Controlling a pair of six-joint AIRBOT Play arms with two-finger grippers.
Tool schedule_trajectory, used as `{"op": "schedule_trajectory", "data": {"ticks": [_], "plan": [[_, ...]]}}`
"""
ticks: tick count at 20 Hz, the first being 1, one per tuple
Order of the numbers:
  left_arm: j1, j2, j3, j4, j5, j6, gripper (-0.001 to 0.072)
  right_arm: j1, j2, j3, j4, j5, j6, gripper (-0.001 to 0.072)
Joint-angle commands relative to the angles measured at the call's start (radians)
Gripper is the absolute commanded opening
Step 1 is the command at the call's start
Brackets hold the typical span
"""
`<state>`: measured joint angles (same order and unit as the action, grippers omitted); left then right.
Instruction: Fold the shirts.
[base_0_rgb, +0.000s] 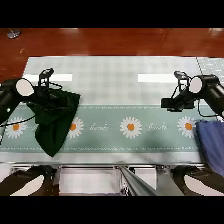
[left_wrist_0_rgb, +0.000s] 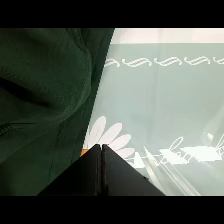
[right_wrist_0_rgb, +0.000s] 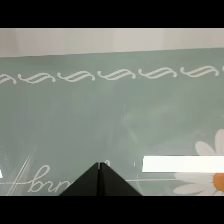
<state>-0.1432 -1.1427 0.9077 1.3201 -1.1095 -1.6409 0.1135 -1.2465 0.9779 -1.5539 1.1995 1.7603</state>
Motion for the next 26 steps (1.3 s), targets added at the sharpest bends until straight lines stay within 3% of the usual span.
{"op": "schedule_trajectory", "data": {"ticks": [1, 19, 26], "plan": [[0.000, -0.001, 0.001, 0.000, 0.000, 0.001, 0.0025, 0.001, 0.000, 0.000, 0.000, 0.000, 0.000, 0.0018], [0.000, -0.001, 0.001, 0.000, 0.006, 0.001, 0.0025, 0.001, 0.000, 0.000, 0.003, -0.034, 0.000, 0.0018], [0.000, -0.001, 0.001, 0.001, 0.106, 0.005, 0.0032, 0.000, -0.001, 0.000, -0.009, -0.148, 0.001, 0.0018]]}}
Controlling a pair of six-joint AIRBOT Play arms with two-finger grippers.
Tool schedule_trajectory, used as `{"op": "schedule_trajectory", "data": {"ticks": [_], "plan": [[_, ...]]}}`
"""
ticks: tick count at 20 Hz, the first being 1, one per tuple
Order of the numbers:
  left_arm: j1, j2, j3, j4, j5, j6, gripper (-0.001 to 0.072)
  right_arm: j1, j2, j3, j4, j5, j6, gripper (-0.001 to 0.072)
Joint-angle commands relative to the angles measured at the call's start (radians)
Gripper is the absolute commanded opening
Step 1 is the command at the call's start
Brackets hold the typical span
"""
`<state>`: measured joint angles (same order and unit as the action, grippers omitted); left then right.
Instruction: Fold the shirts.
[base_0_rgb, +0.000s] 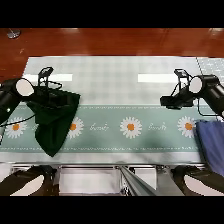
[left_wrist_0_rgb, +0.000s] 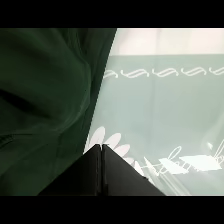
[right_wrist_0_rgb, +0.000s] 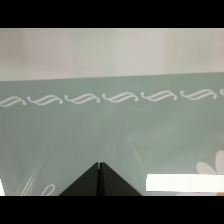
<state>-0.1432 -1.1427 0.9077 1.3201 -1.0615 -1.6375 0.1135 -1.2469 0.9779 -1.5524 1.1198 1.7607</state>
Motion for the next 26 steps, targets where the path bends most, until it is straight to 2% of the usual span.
{"op": "schedule_trajectory", "data": {"ticks": [1, 3, 4, 5, 6, 8, 10, 12, 16, 19, 22, 23, 24, 26], "plan": [[0.000, -0.001, 0.001, 0.001, 0.081, 0.002, 0.0134, 0.001, -0.001, -0.001, -0.013, -0.088, 0.000, 0.0018], [0.000, -0.001, 0.003, 0.006, 0.105, 0.003, 0.0706, 0.001, -0.001, -0.001, -0.018, -0.116, 0.001, 0.0021], [0.002, 0.000, 0.012, 0.045, 0.094, 0.014, 0.0707, 0.001, -0.001, -0.001, -0.026, -0.126, 0.007, 0.0114], [0.008, 0.000, 0.034, 0.140, 0.065, 0.012, 0.0707, 0.001, -0.001, -0.001, -0.032, -0.127, 0.007, 0.0465], [0.024, 0.001, 0.061, 0.237, 0.024, 0.001, 0.0706, 0.001, -0.003, -0.001, -0.050, -0.128, -0.001, 0.0640], [0.101, 0.013, 0.101, 0.352, -0.034, -0.054, 0.0706, 0.000, -0.005, -0.001, -0.125, -0.104, -0.007, 0.0638], [0.199, 0.013, 0.084, 0.355, -0.043, -0.105, 0.0705, 0.000, -0.005, -0.001, -0.129, -0.078, -0.007, 0.0634], [0.272, -0.006, 0.025, 0.328, 0.017, -0.158, 0.0705, 0.002, -0.005, -0.001, -0.107, -0.077, -0.008, 0.0632], [0.320, -0.085, -0.004, 0.159, 0.189, -0.160, 0.0703, 0.002, -0.005, -0.001, -0.062, -0.077, -0.003, 0.0632], [0.319, -0.185, -0.004, 0.068, 0.183, -0.148, 0.0703, 0.002, -0.005, -0.001, -0.051, -0.077, 0.002, 0.0632], [0.319, -0.260, 0.001, -0.089, 0.142, -0.033, 0.0698, 0.002, -0.005, 0.000, -0.016, -0.082, 0.016, 0.0632], [0.320, -0.267, 0.009, -0.099, 0.131, -0.024, 0.0566, 0.002, -0.005, 0.000, -0.006, -0.084, 0.015, 0.0632], [0.321, -0.267, 0.026, -0.102, 0.104, 0.003, 0.0036, 0.002, -0.002, 0.000, 0.000, -0.080, 0.015, 0.0632], [0.320, -0.249, 0.103, -0.154, 0.046, 0.106, 0.0023, 0.002, 0.024, 0.000, 0.002, -0.076, 0.015, 0.0632]]}}
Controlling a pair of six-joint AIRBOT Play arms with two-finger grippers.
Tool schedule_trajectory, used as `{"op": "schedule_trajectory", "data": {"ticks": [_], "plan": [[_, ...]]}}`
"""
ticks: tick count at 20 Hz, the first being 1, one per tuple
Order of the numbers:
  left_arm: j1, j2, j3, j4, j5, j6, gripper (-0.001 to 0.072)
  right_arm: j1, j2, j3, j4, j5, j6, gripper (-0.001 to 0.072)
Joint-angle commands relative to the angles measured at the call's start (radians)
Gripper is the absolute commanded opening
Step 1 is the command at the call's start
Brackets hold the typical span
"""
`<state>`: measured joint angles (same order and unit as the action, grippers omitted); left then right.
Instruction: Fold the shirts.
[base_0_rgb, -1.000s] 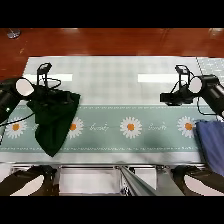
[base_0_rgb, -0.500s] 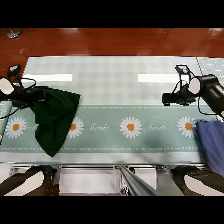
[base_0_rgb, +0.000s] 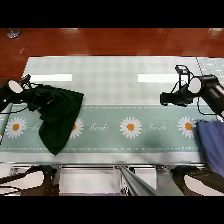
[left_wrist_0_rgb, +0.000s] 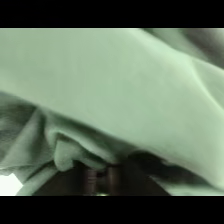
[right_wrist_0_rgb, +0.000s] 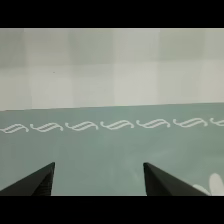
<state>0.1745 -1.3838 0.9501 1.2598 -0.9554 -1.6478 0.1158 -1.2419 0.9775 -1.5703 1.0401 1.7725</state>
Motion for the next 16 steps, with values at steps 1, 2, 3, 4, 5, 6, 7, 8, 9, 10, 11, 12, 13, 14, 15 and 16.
{"op": "schedule_trajectory", "data": {"ticks": [1, 2, 3, 4, 5, 6, 7, 8, 9, 10, 11, 12, 13, 14, 15, 16], "plan": [[0.002, 0.015, 0.107, -0.119, -0.070, 0.146, 0.0023, 0.000, 0.046, 0.000, 0.017, 0.002, 0.003, 0.0632], [0.000, 0.054, 0.158, -0.153, -0.065, 0.148, 0.0023, -0.001, 0.076, 0.000, 0.016, 0.002, 0.003, 0.0632], [-0.002, 0.095, 0.209, -0.197, -0.053, 0.163, 0.0023, -0.001, 0.114, 0.000, 0.014, 0.003, 0.003, 0.0632], [-0.004, 0.141, 0.266, -0.248, -0.042, 0.194, 0.0023, 0.000, 0.154, 0.000, 0.014, 0.003, 0.003, 0.0632], [-0.007, 0.180, 0.317, -0.283, -0.033, 0.205, 0.0023, -0.001, 0.200, 0.000, 0.016, 0.003, 0.004, 0.0632], [-0.013, 0.219, 0.370, -0.312, -0.029, 0.205, 0.0023, 0.000, 0.244, 0.000, 0.017, 0.003, 0.004, 0.0632], [-0.019, 0.252, 0.422, -0.332, -0.025, 0.205, 0.0023, 0.000, 0.292, 0.000, 0.016, 0.005, 0.004, 0.0632], [-0.023, 0.277, 0.472, -0.348, -0.022, 0.204, 0.0023, 0.000, 0.336, 0.000, 0.015, 0.008, 0.003, 0.0631], [-0.040, 0.297, 0.533, -0.352, -0.022, 0.205, 0.0023, 0.000, 0.383, 0.000, 0.013, 0.016, 0.003, 0.0631], [-0.061, 0.312, 0.592, -0.352, -0.024, 0.204, 0.0022, 0.000, 0.426, 0.000, 0.011, 0.024, 0.003, 0.0630], [-0.089, 0.323, 0.654, -0.352, -0.025, 0.204, 0.0022, 0.000, 0.470, 0.000, 0.004, 0.034, 0.003, 0.0630], [-0.123, 0.329, 0.710, -0.354, -0.025, 0.204, 0.0022, 0.000, 0.512, 0.000, -0.004, 0.042, 0.003, 0.0630], [-0.162, 0.331, 0.762, -0.354, -0.024, 0.204, 0.0022, 0.000, 0.550, 0.000, -0.007, 0.048, 0.004, 0.0630], [-0.209, 0.331, 0.811, -0.356, -0.019, 0.204, 0.0022, 0.000, 0.586, 0.000, -0.007, 0.051, 0.005, 0.0630], [-0.259, 0.331, 0.847, -0.356, -0.005, 0.204, 0.0022, 0.000, 0.620, 0.000, -0.006, 0.053, 0.008, 0.0630], [-0.303, 0.331, 0.868, -0.356, 0.016, 0.204, 0.0022, 0.000, 0.647, 0.000, -0.007, 0.055, 0.013, 0.0630]]}}
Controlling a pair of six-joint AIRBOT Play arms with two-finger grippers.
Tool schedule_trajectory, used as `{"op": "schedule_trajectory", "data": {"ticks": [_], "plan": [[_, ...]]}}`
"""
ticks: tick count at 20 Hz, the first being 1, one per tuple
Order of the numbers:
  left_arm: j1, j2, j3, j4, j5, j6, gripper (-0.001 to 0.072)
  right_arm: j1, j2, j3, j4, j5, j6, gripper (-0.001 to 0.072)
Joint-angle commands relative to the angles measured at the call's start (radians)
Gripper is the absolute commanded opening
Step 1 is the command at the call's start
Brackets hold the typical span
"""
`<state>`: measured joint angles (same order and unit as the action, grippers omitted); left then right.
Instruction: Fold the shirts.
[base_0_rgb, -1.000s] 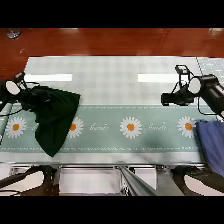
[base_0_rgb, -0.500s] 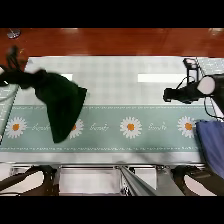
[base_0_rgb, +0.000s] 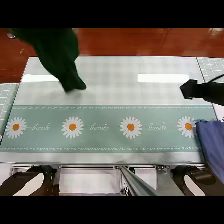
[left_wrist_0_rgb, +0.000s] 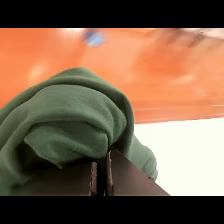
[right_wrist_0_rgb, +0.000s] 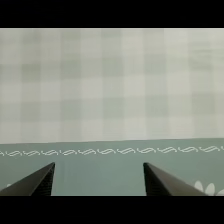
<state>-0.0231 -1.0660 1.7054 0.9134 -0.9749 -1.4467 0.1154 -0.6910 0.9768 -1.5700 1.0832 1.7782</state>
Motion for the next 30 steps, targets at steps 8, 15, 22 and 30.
{"op": "schedule_trajectory", "data": {"ticks": [8, 15, 22, 30], "plan": [[-0.515, -0.024, 0.019, -0.039, 0.235, 0.004, 0.0023, 0.000, 0.169, 0.001, -0.011, 0.056, 0.047, 0.0630], [-0.603, 0.062, -0.623, -0.038, 0.244, -0.016, 0.0023, 0.000, 0.160, -0.003, -0.032, 0.086, 0.047, 0.0630], [-0.283, 0.048, -1.031, -0.039, 0.221, -0.027, 0.0414, 0.000, -0.064, -0.100, 0.179, 0.034, -0.013, 0.0630], [0.239, 0.091, -1.007, 0.077, -0.134, -0.035, 0.0705, -0.370, -0.266, 0.027, 0.258, 0.178, -0.144, 0.0631]]}}
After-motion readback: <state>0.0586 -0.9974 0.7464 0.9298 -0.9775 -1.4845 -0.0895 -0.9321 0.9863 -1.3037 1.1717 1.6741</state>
